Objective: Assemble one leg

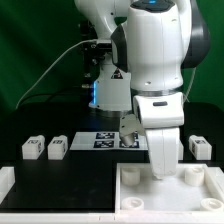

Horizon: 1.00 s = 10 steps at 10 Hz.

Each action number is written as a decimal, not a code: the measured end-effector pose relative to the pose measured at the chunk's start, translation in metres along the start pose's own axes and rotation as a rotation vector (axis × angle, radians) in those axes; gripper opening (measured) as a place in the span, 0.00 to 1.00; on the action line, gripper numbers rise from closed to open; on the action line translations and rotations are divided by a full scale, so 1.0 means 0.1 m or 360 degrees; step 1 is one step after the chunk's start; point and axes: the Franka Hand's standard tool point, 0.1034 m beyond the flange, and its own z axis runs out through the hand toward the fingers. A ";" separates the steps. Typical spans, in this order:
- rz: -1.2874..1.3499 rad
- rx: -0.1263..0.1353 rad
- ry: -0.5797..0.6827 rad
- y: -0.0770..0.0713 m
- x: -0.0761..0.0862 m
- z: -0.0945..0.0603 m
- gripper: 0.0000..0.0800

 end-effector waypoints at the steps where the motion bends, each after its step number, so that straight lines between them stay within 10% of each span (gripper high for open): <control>1: 0.0001 0.0000 0.0000 0.00 0.00 0.00 0.37; 2: 0.0002 0.0000 0.0000 0.00 -0.01 0.00 0.37; 4: 0.0003 0.0001 0.0000 0.00 -0.01 0.00 0.76; 10: 0.0006 0.0002 0.0000 0.00 -0.02 0.01 0.81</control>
Offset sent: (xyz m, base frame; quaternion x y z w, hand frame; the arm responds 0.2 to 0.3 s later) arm 0.0000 0.0000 0.0000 0.0000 0.0000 0.0000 1.0000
